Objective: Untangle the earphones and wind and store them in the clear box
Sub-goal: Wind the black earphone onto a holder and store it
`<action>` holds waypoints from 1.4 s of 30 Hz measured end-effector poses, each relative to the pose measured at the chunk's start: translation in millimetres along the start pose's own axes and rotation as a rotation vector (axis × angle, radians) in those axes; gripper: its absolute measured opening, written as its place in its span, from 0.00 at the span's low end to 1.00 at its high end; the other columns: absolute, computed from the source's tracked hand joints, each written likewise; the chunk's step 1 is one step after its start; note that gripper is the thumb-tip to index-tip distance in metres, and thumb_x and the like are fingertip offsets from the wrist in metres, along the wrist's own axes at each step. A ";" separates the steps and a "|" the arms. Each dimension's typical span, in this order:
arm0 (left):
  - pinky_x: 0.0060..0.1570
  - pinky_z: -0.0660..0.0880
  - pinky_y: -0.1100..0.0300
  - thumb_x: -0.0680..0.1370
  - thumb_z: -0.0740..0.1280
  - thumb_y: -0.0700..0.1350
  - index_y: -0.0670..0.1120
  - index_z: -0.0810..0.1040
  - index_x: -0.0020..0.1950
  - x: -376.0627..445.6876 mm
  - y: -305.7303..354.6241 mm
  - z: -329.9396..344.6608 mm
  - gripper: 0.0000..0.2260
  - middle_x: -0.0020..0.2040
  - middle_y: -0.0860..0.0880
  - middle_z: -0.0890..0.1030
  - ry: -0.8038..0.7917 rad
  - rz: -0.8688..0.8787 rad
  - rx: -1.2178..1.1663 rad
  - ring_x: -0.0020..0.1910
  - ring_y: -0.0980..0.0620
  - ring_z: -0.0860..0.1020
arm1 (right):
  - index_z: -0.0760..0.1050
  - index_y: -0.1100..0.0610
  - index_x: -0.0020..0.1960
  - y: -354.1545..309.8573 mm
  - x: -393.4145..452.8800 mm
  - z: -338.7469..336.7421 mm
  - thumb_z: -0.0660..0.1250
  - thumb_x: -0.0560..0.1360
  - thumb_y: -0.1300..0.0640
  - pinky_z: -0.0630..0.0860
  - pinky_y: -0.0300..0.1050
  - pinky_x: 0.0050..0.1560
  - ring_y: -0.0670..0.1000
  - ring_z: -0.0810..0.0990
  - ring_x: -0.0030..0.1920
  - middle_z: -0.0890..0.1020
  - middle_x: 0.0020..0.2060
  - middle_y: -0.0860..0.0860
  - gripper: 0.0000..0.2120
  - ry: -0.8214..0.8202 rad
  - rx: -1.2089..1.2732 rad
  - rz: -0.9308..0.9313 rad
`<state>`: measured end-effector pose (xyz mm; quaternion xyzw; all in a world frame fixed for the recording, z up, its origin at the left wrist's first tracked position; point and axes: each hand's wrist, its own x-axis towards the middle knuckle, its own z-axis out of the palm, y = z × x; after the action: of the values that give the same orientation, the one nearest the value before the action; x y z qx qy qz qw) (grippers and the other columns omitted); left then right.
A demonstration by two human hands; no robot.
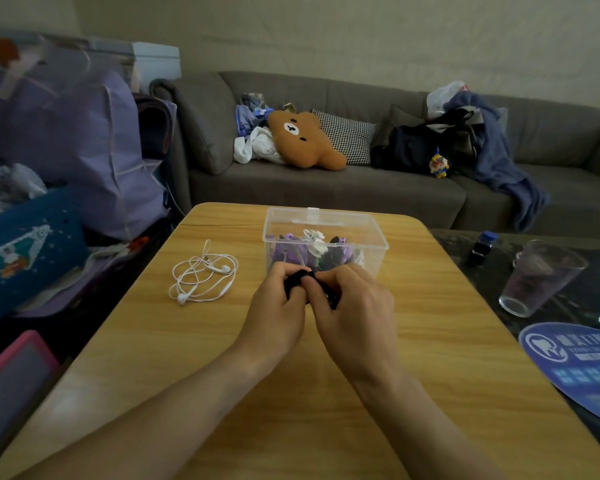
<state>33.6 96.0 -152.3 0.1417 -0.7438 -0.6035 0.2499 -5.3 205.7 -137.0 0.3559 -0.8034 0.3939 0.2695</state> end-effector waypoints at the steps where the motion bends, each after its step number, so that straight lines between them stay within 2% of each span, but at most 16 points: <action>1: 0.43 0.73 0.61 0.82 0.60 0.37 0.48 0.76 0.55 -0.1 -1.3 -0.3 0.08 0.49 0.49 0.81 -0.009 0.001 0.006 0.45 0.53 0.79 | 0.81 0.56 0.44 1.1 0.7 -0.1 0.73 0.77 0.55 0.76 0.42 0.32 0.45 0.77 0.33 0.80 0.37 0.47 0.06 -0.021 -0.010 0.000; 6: 0.47 0.80 0.51 0.81 0.60 0.34 0.47 0.77 0.55 -1.6 -0.4 -2.5 0.11 0.50 0.48 0.82 -0.020 0.010 -0.035 0.48 0.50 0.81 | 0.80 0.55 0.44 2.5 3.8 1.6 0.71 0.78 0.54 0.76 0.44 0.33 0.45 0.76 0.33 0.80 0.36 0.47 0.06 -0.087 -0.003 0.008; 9: 0.50 0.79 0.46 0.81 0.59 0.33 0.45 0.78 0.54 1.4 2.1 -5.2 0.11 0.51 0.43 0.82 -0.110 0.004 -0.062 0.51 0.43 0.81 | 0.80 0.56 0.44 3.8 3.1 0.2 0.71 0.78 0.55 0.77 0.47 0.33 0.46 0.77 0.33 0.80 0.36 0.47 0.06 -0.087 0.001 0.021; 11: 0.49 0.79 0.49 0.79 0.62 0.38 0.43 0.78 0.52 4.7 3.1 -10.6 0.07 0.50 0.43 0.82 -0.189 -0.019 -0.144 0.49 0.42 0.81 | 0.79 0.56 0.44 3.2 1.6 -1.6 0.71 0.78 0.54 0.77 0.48 0.34 0.46 0.77 0.33 0.80 0.36 0.47 0.06 -0.085 0.023 0.057; 14: 0.43 0.78 0.57 0.73 0.63 0.44 0.39 0.77 0.52 4.2 6.4 -18.4 0.11 0.44 0.45 0.80 -0.298 -0.012 -0.240 0.43 0.50 0.80 | 0.80 0.54 0.46 -1.0 -0.1 -6.8 0.70 0.79 0.53 0.78 0.46 0.36 0.45 0.79 0.36 0.81 0.37 0.46 0.06 -0.108 0.089 0.135; 17: 0.38 0.78 0.53 0.75 0.64 0.45 0.36 0.76 0.54 1.8 9.2 -21.3 0.14 0.46 0.39 0.81 -0.331 0.020 -0.251 0.43 0.46 0.81 | 0.81 0.53 0.47 -3.7 1.8 -14.6 0.70 0.78 0.54 0.81 0.38 0.39 0.42 0.83 0.38 0.84 0.36 0.44 0.03 -0.152 0.259 0.305; 19: 0.33 0.79 0.51 0.77 0.66 0.44 0.34 0.75 0.55 0.7 12.0 -22.4 0.13 0.49 0.35 0.81 -0.330 0.024 -0.249 0.46 0.42 0.83 | 0.83 0.54 0.47 -3.5 3.3 -19.2 0.72 0.77 0.55 0.78 0.33 0.37 0.40 0.84 0.37 0.85 0.35 0.45 0.03 -0.155 0.363 0.403; 21: 0.33 0.81 0.50 0.81 0.65 0.40 0.34 0.76 0.56 -1.3 15.5 -23.1 0.10 0.51 0.35 0.81 -0.320 0.024 -0.246 0.48 0.41 0.84 | 0.84 0.54 0.47 -3.3 4.8 -22.9 0.72 0.77 0.55 0.80 0.34 0.38 0.41 0.85 0.37 0.86 0.35 0.47 0.03 -0.162 0.476 0.496; 24: 0.37 0.83 0.50 0.81 0.64 0.39 0.35 0.76 0.58 -3.3 18.8 -21.9 0.09 0.53 0.37 0.82 -0.308 0.020 -0.242 0.51 0.43 0.84 | 0.85 0.55 0.46 -2.1 7.0 -27.4 0.72 0.77 0.55 0.83 0.42 0.42 0.45 0.87 0.39 0.87 0.36 0.48 0.05 -0.184 0.604 0.583; 26: 0.38 0.83 0.50 0.80 0.65 0.39 0.35 0.76 0.58 -3.3 19.0 -20.0 0.09 0.52 0.38 0.83 -0.303 0.017 -0.222 0.51 0.44 0.84 | 0.85 0.56 0.46 -0.5 7.7 -30.9 0.71 0.77 0.57 0.83 0.42 0.43 0.47 0.87 0.39 0.87 0.37 0.50 0.05 -0.185 0.659 0.611; 29: 0.39 0.83 0.51 0.80 0.65 0.39 0.37 0.76 0.58 -1.2 17.5 -18.1 0.09 0.52 0.41 0.83 -0.301 0.012 -0.141 0.51 0.47 0.84 | 0.84 0.57 0.47 2.3 6.9 -32.6 0.70 0.77 0.58 0.83 0.41 0.43 0.47 0.87 0.40 0.87 0.38 0.51 0.05 -0.185 0.699 0.647; 32: 0.40 0.83 0.50 0.82 0.63 0.47 0.45 0.77 0.59 2.4 13.9 -19.0 0.08 0.49 0.46 0.83 -0.345 0.079 0.177 0.46 0.51 0.84 | 0.83 0.54 0.46 8.1 3.2 -23.1 0.69 0.79 0.55 0.84 0.44 0.45 0.45 0.86 0.39 0.87 0.37 0.50 0.05 -0.198 0.584 0.663; 35: 0.37 0.80 0.57 0.84 0.58 0.52 0.48 0.76 0.57 2.5 13.0 -15.0 0.11 0.42 0.48 0.83 -0.327 0.140 0.449 0.34 0.59 0.81 | 0.79 0.51 0.44 9.2 0.7 -13.2 0.67 0.80 0.52 0.78 0.33 0.37 0.39 0.82 0.36 0.84 0.34 0.47 0.07 -0.193 0.346 0.601; 36: 0.33 0.77 0.61 0.84 0.57 0.52 0.47 0.75 0.57 1.0 13.4 -12.2 0.11 0.41 0.49 0.83 -0.309 0.152 0.487 0.30 0.61 0.79 | 0.78 0.51 0.44 7.2 0.7 -11.4 0.66 0.81 0.52 0.77 0.33 0.35 0.40 0.81 0.36 0.83 0.35 0.46 0.08 -0.183 0.298 0.574; 39: 0.26 0.68 0.67 0.85 0.54 0.51 0.45 0.72 0.53 -3.5 16.0 -3.5 0.12 0.38 0.49 0.81 -0.265 0.158 0.495 0.23 0.61 0.76 | 0.75 0.50 0.44 0.2 1.4 -9.9 0.63 0.83 0.53 0.79 0.41 0.36 0.44 0.81 0.35 0.82 0.35 0.47 0.08 -0.151 0.270 0.533; 42: 0.26 0.67 0.65 0.85 0.53 0.52 0.46 0.71 0.51 -3.1 14.9 -2.2 0.13 0.37 0.50 0.79 -0.210 0.175 0.521 0.26 0.60 0.76 | 0.72 0.49 0.43 -5.0 1.4 -7.6 0.62 0.83 0.54 0.78 0.42 0.35 0.45 0.81 0.34 0.81 0.34 0.46 0.10 -0.126 0.257 0.509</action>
<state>38.7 99.3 -138.1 0.0734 -0.9049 -0.3797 0.1777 -1.0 209.2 -129.7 0.1980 -0.8254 0.5247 0.0644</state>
